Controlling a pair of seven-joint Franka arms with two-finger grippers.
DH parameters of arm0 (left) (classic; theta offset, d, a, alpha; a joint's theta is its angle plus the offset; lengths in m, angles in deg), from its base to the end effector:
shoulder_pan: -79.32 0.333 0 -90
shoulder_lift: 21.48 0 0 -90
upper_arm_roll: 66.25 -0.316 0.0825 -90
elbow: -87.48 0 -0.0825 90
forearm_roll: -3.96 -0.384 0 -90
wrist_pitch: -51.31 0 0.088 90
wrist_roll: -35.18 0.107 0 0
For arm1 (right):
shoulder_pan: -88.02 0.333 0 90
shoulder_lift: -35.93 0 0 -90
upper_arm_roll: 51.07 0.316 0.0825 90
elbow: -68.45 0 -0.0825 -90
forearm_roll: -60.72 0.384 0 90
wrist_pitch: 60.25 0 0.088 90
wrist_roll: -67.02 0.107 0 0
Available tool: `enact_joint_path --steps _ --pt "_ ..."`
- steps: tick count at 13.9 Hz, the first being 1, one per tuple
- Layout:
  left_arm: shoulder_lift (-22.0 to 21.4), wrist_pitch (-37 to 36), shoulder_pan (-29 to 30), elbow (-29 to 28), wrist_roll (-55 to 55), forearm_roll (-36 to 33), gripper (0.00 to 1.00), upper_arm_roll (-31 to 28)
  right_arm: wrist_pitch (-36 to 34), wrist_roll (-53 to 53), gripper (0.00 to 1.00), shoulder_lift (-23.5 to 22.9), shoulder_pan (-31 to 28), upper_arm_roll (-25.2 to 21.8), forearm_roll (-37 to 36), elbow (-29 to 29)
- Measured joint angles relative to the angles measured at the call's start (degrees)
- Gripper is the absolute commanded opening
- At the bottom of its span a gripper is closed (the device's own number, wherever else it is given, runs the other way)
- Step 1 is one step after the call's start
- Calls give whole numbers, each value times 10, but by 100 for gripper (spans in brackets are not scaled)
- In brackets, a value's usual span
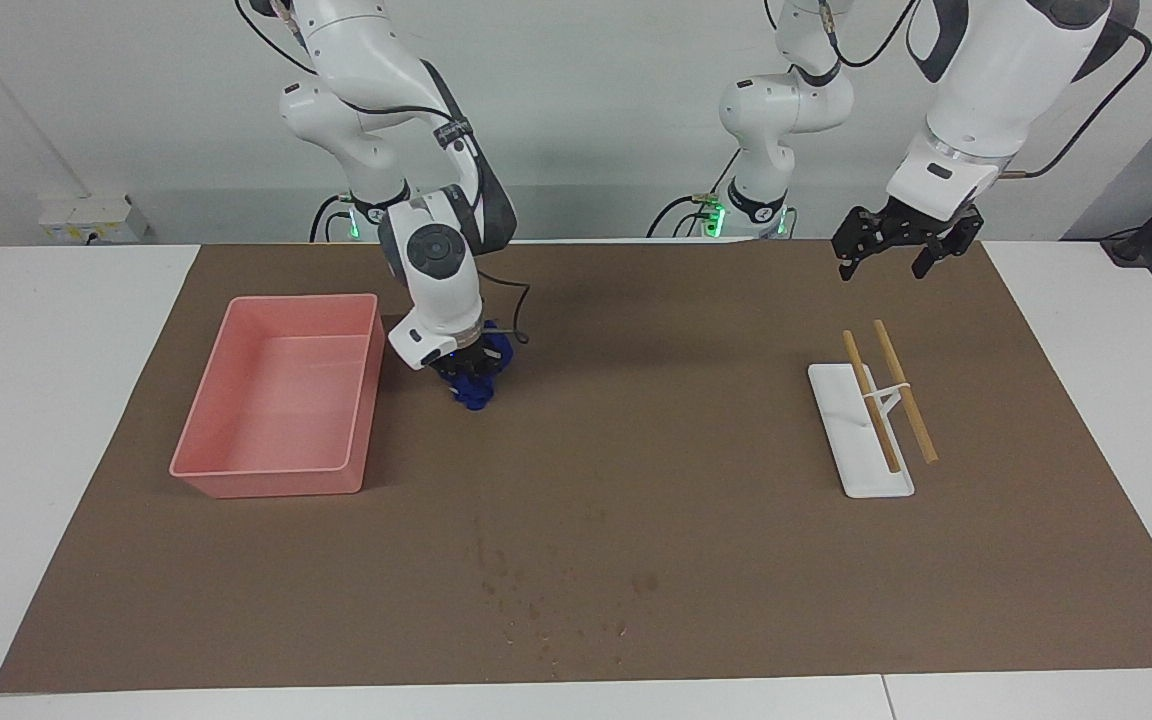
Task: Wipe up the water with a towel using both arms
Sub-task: 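Carry the blue cloth with the right gripper toward the pink bin, then lower the cloth into the pink bin and open the right gripper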
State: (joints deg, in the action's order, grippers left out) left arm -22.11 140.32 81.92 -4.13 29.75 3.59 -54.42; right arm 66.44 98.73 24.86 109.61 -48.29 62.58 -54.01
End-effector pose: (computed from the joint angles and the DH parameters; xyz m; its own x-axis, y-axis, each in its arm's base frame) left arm 0.5416 -0.0879 0.6157 0.9973 -0.0660 -0.0336 -0.0664 -0.9977 -0.0119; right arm 0.5020 0.2283 0.3060 0.9816 -0.1498 -0.1187 -0.1467 -0.9886 0.0348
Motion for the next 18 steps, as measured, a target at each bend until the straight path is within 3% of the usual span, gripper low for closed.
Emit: enact_joint_path --steps 3,6,12,16,18 --pt "0 0 0 0 0 0 100 0 -55 12 0 15 3 1 26 46" --pt "0 -2 0 0 0 0 100 0 -129 13 0 61 -11 -5 28 91" --pt "-4 -17 3 0 5 0 100 -17 -238 -97 0 174 -126 -13 28 101" --pt "-15 -23 -30 0 74 10 100 -84 -237 -230 0 180 -206 -20 24 85" --pt "-23 -33 -38 0 84 12 100 -99 -196 -258 0 175 -215 -20 0 63"
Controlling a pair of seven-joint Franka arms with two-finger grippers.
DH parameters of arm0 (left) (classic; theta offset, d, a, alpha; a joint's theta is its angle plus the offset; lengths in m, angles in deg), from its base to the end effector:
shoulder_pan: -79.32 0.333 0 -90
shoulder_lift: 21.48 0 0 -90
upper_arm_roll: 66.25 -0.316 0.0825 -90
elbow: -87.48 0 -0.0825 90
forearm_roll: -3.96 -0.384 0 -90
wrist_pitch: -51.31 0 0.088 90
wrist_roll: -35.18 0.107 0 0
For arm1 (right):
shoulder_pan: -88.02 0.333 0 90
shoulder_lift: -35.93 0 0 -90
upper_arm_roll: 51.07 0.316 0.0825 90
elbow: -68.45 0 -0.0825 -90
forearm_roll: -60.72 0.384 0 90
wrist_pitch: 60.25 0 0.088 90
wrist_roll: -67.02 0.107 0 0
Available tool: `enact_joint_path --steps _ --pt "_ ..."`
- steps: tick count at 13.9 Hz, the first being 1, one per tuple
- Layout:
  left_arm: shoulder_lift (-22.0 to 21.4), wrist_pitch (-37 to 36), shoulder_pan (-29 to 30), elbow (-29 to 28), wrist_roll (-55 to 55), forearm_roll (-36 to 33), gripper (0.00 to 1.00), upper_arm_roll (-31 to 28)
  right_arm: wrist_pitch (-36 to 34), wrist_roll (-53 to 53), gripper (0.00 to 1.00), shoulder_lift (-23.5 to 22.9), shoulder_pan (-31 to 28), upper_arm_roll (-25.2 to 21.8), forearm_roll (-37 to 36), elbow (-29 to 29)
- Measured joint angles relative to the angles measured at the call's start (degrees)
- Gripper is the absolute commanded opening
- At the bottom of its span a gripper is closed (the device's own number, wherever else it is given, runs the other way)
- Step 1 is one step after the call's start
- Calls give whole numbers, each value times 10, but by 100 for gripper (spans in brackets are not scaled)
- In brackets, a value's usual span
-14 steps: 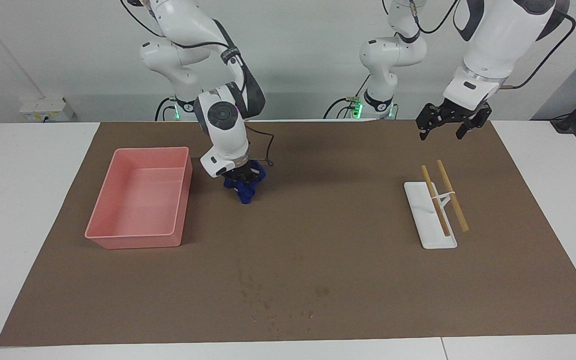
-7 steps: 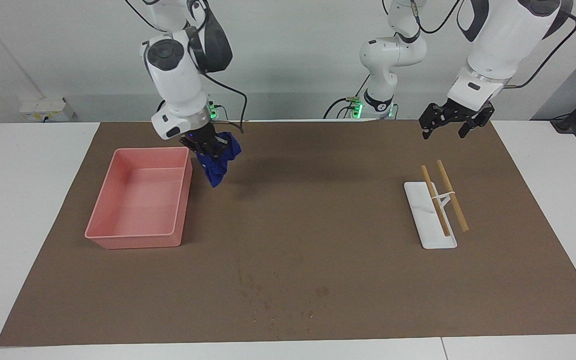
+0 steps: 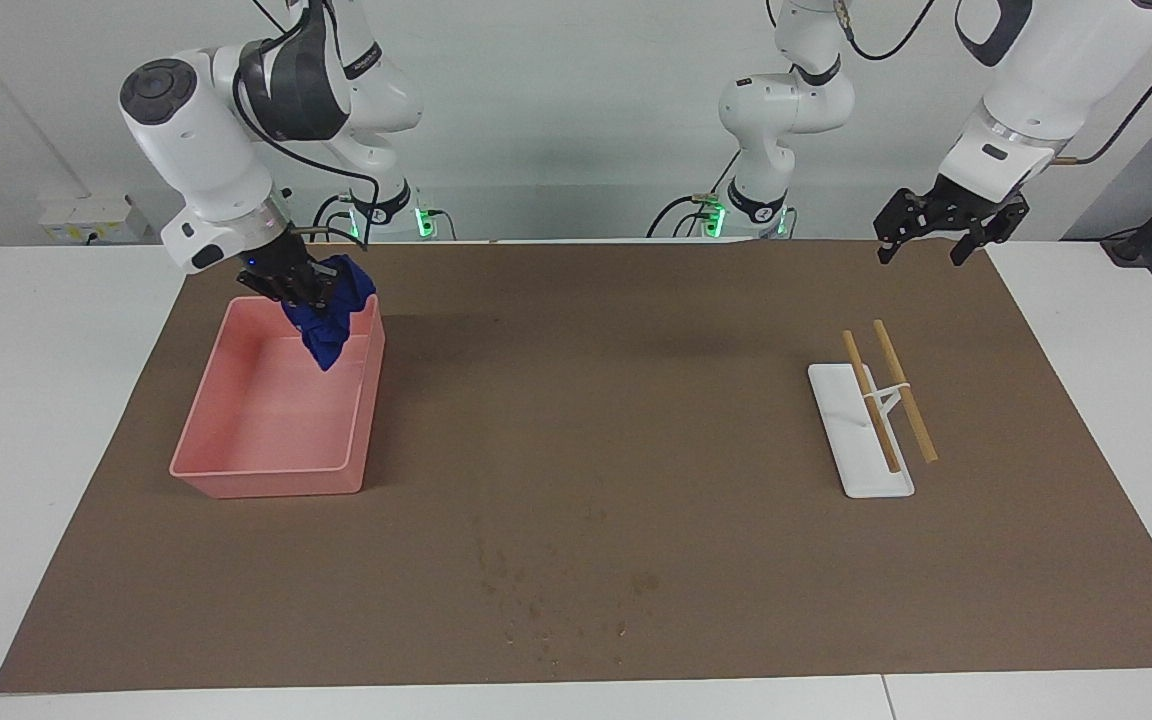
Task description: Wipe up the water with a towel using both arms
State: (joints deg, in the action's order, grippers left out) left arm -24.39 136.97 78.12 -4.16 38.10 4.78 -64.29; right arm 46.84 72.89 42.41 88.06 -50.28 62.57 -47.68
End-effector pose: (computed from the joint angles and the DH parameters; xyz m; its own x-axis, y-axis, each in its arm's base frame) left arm 0.5297 -0.0314 0.6322 0.9929 -0.1068 -0.0529 -0.1061 -0.9942 0.0153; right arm 0.5187 0.0102 0.4941 0.9941 -0.0974 -0.0475 -0.0987 -0.9948 -0.0241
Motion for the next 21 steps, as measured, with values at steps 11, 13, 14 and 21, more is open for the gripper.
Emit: enact_joint_path --steps 11,13,14,21 --pt "-11 -8 -1 -4 1 1 100 -1 100 -79 0 -92 -29 1 -16 -56" --pt "-11 -8 -1 -4 1 1 100 -1 101 -107 0 -92 -41 1 -16 -63" --pt "-11 -8 -1 -4 1 1 100 -1 101 -114 0 -92 -44 1 -16 -65" --pt "-11 -9 -1 -4 1 1 100 -1 98 -117 100 -83 -64 1 -16 -52"
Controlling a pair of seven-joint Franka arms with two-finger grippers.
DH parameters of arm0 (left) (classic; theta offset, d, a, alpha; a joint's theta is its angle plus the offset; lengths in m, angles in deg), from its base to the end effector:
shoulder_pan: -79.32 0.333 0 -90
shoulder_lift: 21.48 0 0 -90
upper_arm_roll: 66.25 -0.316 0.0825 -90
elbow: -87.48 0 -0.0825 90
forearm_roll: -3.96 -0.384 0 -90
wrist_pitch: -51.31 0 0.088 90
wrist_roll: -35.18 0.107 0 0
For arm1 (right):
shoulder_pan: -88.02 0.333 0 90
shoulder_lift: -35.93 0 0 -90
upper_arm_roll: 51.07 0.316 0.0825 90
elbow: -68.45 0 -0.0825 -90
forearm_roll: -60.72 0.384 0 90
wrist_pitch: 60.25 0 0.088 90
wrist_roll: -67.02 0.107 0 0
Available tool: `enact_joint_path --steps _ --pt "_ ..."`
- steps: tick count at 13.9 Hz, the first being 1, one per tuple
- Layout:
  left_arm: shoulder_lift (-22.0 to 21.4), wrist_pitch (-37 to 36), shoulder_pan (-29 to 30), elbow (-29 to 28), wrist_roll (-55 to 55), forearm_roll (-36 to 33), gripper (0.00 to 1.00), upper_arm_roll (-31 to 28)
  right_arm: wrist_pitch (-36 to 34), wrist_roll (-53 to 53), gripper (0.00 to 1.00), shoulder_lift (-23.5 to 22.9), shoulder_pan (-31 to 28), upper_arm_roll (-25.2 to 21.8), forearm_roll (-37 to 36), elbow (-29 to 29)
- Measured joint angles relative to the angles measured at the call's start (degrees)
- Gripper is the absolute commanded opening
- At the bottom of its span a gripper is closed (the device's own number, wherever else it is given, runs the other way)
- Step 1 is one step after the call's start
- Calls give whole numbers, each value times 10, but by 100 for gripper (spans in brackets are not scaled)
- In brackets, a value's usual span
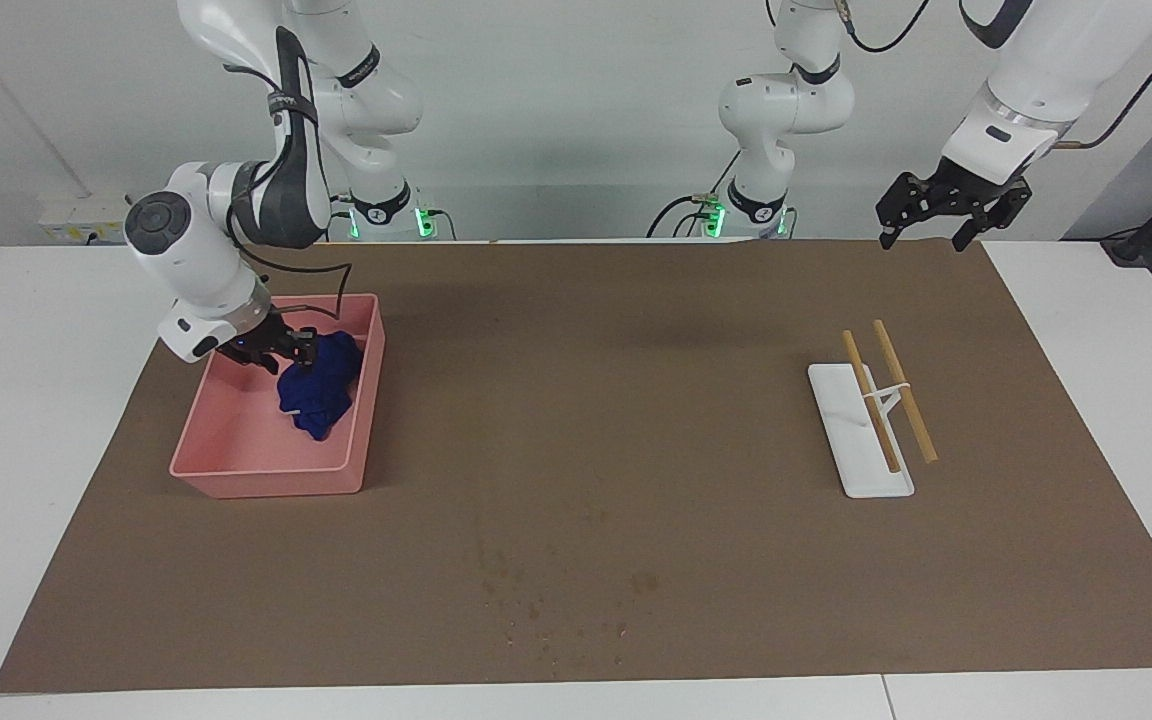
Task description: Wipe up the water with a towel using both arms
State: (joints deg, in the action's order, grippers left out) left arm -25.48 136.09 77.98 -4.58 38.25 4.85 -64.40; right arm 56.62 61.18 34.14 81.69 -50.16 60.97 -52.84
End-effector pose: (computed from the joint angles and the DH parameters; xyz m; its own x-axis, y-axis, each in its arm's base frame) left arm 0.5220 -0.0315 0.6376 0.9923 -0.1101 -0.0565 -0.1094 -0.9939 0.0163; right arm 0.5327 -0.0503 0.3899 0.9942 0.0060 -0.1072 0.0044 -0.9999 -0.0151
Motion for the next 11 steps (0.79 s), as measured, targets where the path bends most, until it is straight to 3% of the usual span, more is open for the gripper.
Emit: enact_joint_path --steps 11 --pt "0 0 0 0 0 0 100 0 -193 146 100 27 38 15 0 271"
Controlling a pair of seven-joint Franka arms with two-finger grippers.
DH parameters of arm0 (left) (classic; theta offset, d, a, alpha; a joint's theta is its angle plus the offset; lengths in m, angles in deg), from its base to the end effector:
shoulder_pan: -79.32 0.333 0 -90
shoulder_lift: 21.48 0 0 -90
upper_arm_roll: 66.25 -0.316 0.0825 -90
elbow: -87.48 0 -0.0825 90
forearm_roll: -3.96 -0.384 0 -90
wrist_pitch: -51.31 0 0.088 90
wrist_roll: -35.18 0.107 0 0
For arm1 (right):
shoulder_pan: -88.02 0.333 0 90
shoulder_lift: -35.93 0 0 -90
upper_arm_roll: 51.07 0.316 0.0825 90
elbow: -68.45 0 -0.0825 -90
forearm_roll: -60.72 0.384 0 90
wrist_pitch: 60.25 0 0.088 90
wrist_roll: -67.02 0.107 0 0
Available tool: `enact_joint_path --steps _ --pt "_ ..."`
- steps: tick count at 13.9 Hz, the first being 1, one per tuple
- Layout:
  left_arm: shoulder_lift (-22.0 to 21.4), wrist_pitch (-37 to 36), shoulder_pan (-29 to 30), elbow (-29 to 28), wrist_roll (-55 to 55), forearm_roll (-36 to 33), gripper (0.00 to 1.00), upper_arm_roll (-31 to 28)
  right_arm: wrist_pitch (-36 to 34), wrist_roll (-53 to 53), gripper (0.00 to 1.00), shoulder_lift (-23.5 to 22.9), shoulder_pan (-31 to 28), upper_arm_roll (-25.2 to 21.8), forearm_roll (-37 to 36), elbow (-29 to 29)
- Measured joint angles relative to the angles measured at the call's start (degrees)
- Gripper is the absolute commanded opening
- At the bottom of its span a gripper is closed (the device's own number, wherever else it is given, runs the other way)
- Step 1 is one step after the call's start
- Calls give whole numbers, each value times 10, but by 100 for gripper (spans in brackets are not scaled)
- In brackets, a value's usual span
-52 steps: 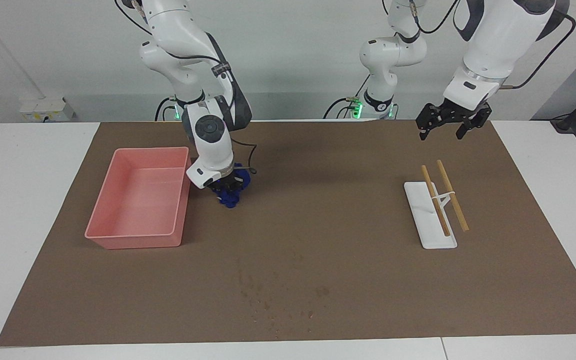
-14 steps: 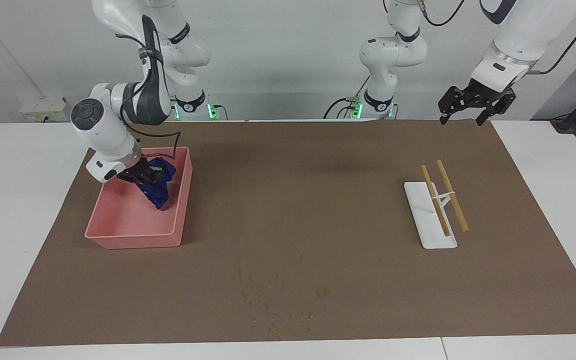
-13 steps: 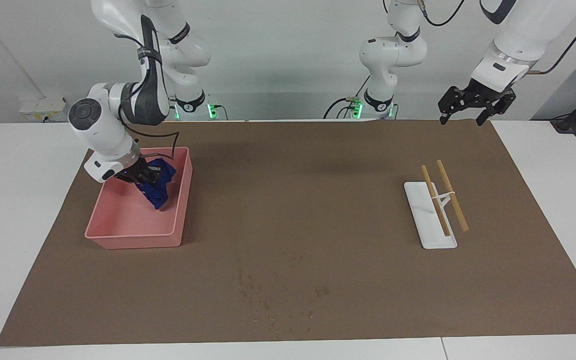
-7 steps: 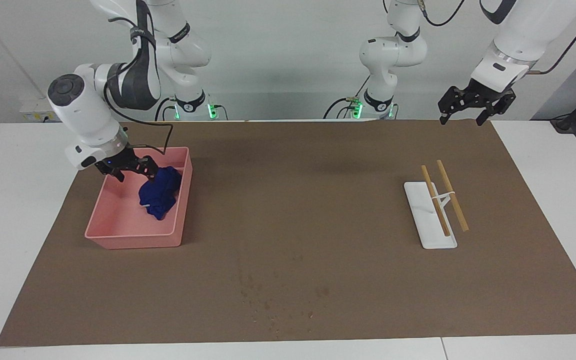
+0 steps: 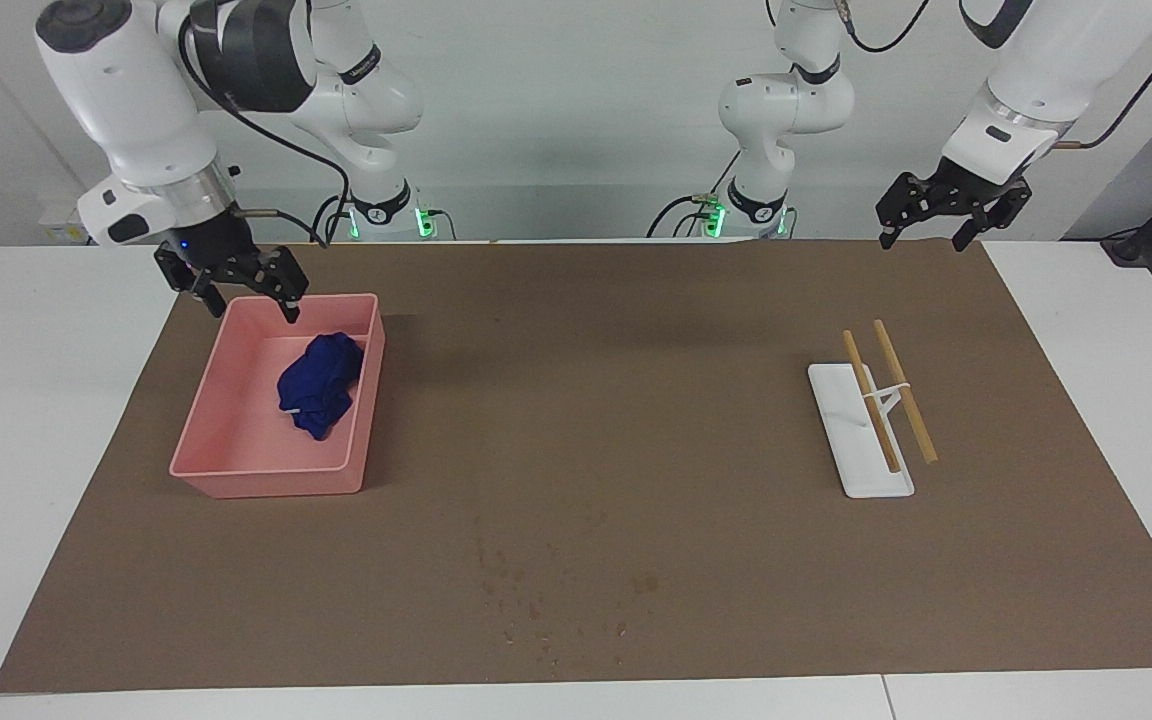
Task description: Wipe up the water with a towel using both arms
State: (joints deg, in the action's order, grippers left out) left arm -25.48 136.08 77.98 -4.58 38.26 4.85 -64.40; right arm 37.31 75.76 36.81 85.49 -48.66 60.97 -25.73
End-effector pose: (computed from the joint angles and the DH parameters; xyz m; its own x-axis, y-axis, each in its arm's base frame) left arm 0.5220 -0.0315 0.6376 0.9923 -0.1103 -0.0566 -0.1096 -0.9938 0.0163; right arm 0.5615 -0.0006 0.6103 0.9853 -0.1545 0.0728 -0.1539 -0.9880 -0.0150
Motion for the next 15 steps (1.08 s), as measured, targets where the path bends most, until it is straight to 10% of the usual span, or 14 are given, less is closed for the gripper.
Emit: enact_joint_path --steps 15 --pt "0 0 0 0 0 0 100 0 -127 -17 100 1 0 3 -11 44"
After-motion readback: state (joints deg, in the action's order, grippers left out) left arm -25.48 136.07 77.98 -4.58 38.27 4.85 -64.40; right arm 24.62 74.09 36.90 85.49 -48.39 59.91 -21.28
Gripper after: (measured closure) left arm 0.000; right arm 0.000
